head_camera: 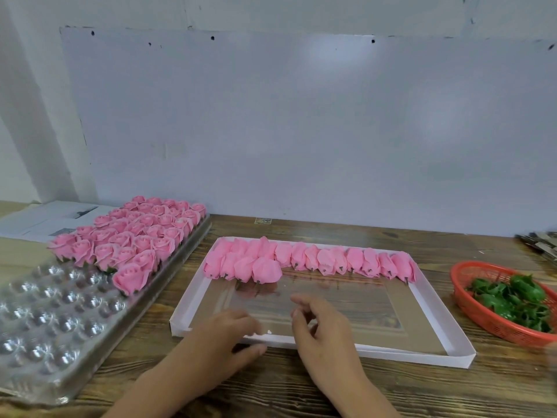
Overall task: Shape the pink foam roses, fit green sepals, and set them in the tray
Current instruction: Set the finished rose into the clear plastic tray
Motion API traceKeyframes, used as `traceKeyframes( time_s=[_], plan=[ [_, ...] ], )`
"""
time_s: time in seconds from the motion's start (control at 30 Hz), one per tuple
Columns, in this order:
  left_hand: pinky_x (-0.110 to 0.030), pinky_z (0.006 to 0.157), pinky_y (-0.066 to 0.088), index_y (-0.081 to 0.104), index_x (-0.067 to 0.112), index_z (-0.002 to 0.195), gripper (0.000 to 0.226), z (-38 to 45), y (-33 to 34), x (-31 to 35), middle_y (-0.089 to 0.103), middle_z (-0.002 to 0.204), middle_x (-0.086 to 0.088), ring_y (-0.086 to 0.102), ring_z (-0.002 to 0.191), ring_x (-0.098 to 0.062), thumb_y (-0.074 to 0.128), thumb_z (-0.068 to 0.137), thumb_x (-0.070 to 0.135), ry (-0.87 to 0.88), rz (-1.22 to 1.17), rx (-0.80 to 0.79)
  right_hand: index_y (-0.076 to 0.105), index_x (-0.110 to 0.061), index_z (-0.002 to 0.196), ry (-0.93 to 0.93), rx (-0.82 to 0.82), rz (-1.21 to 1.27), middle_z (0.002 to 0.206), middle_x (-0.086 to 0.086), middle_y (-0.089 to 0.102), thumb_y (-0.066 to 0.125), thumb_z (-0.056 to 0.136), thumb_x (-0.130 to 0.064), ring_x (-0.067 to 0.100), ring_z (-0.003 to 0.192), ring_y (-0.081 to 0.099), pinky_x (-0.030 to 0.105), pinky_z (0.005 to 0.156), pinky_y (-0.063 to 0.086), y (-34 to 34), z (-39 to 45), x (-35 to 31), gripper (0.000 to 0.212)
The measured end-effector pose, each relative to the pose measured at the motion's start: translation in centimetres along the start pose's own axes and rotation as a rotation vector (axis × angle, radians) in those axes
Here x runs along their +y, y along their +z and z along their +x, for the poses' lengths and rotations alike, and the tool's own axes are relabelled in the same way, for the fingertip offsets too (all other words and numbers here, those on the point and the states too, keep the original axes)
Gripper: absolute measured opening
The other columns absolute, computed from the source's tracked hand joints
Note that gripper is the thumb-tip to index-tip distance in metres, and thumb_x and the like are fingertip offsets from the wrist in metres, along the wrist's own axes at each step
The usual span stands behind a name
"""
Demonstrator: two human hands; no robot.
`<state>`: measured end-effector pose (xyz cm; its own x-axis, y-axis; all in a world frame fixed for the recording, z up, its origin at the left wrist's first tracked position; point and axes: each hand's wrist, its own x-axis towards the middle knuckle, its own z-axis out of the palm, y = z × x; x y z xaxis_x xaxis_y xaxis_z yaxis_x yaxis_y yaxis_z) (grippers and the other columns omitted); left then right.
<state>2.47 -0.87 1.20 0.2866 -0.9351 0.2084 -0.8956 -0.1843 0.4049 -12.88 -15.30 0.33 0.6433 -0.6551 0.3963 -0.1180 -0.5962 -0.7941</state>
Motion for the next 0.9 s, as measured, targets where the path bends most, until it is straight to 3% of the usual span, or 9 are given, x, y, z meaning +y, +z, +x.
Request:
traceKeyframes(
  time_s=[0.1, 0.17, 0.27, 0.37, 0.53, 0.6, 0.7, 0.83, 0.9],
  plan=[
    [-0.026, 0.076, 0.05, 0.069, 0.023, 0.09, 0.029, 0.5, 0.9, -0.8, 0.061, 0.09, 0.014, 0.058, 0.086, -0.004, 0.054, 0.095, 0.048, 0.086, 0.071, 0.042, 0.067, -0.028, 0.11, 0.011, -0.015, -0.015, 0.08, -0.014, 0.065, 0.062, 0.091, -0.016, 0.0, 0.072, 0.059, 0.005, 0.063, 0.04, 0.0, -0.1, -0.2, 0.023],
    [-0.023, 0.064, 0.047, 0.063, 0.024, 0.08, 0.035, 0.4, 1.3, -1.1, 0.059, 0.08, 0.013, 0.058, 0.075, -0.007, 0.046, 0.094, 0.05, 0.133, 0.13, 0.114, 0.066, -0.031, 0.107, 0.016, -0.041, -0.04, 0.084, -0.016, 0.065, 0.063, 0.09, -0.018, -0.005, 0.078, 0.059, 0.005, 0.066, 0.04, 0.2, 0.0, -0.4, 0.022],
    [-0.016, 0.057, 0.041, 0.06, 0.029, 0.075, 0.024, 0.3, 1.5, -0.9, 0.056, 0.072, 0.018, 0.057, 0.066, -0.003, 0.05, 0.091, 0.045, 0.175, 0.17, 0.213, 0.062, -0.035, 0.099, 0.049, -0.069, -0.066, 0.083, -0.017, 0.065, 0.063, 0.088, -0.019, -0.006, 0.081, 0.059, 0.006, 0.067, 0.041, 0.4, 0.9, -0.8, 0.019],
    [-0.013, 0.058, 0.038, 0.066, 0.029, 0.078, 0.022, 0.2, 1.6, -0.7, 0.059, 0.073, 0.019, 0.059, 0.067, -0.001, 0.052, 0.089, 0.043, 0.188, 0.169, 0.241, 0.062, -0.028, 0.095, 0.099, -0.118, -0.098, 0.081, -0.014, 0.065, 0.063, 0.086, -0.019, -0.003, 0.076, 0.06, 0.007, 0.068, 0.042, 0.9, 3.1, -1.3, 0.013],
    [-0.019, 0.057, 0.049, 0.07, 0.027, 0.082, 0.024, 0.0, 1.6, -0.4, 0.064, 0.076, 0.017, 0.062, 0.071, -0.004, 0.053, 0.089, 0.042, 0.197, 0.143, 0.261, 0.061, -0.015, 0.098, 0.187, -0.125, -0.112, 0.091, -0.002, 0.064, 0.061, 0.084, -0.014, 0.012, 0.083, 0.059, 0.024, 0.072, 0.046, 3.6, 8.0, -2.3, 0.014],
    [-0.018, 0.058, 0.048, 0.07, 0.027, 0.08, 0.025, 0.1, 1.6, -0.3, 0.063, 0.075, 0.018, 0.061, 0.071, -0.003, 0.053, 0.09, 0.042, 0.187, 0.153, 0.259, 0.06, -0.008, 0.098, 0.244, -0.112, -0.128, 0.089, 0.003, 0.063, 0.06, 0.083, -0.013, 0.016, 0.079, 0.058, 0.027, 0.067, 0.046, 5.0, 9.4, -2.3, 0.016],
    [-0.013, 0.06, 0.039, 0.067, 0.027, 0.076, 0.022, 0.1, 1.7, -0.4, 0.061, 0.073, 0.018, 0.059, 0.07, -0.002, 0.055, 0.089, 0.041, 0.191, 0.182, 0.277, 0.059, -0.004, 0.097, 0.389, -0.111, -0.045, 0.087, 0.007, 0.063, 0.066, 0.082, -0.016, 0.01, 0.066, 0.062, 0.021, 0.055, 0.049, 6.5, 10.4, -1.8, 0.02],
    [-0.014, 0.059, 0.039, 0.066, 0.027, 0.075, 0.024, 0.0, 1.8, -0.6, 0.061, 0.073, 0.017, 0.059, 0.071, -0.002, 0.053, 0.089, 0.042, 0.18, 0.202, 0.273, 0.054, -0.008, 0.105, 0.405, -0.075, -0.151, 0.105, 0.011, 0.057, 0.067, 0.08, -0.021, 0.028, 0.096, 0.06, 0.037, 0.083, 0.053, 8.1, 10.8, -1.3, 0.031],
    [-0.014, 0.058, 0.039, 0.065, 0.027, 0.075, 0.026, 0.1, 1.8, -0.6, 0.062, 0.074, 0.017, 0.059, 0.071, -0.002, 0.052, 0.09, 0.043, 0.173, 0.215, 0.265, 0.052, -0.009, 0.103, 0.375, -0.053, -0.186, 0.103, 0.01, 0.055, 0.065, 0.082, -0.02, 0.028, 0.095, 0.058, 0.035, 0.08, 0.05, 8.4, 10.9, -1.1, 0.027]
  ],
)
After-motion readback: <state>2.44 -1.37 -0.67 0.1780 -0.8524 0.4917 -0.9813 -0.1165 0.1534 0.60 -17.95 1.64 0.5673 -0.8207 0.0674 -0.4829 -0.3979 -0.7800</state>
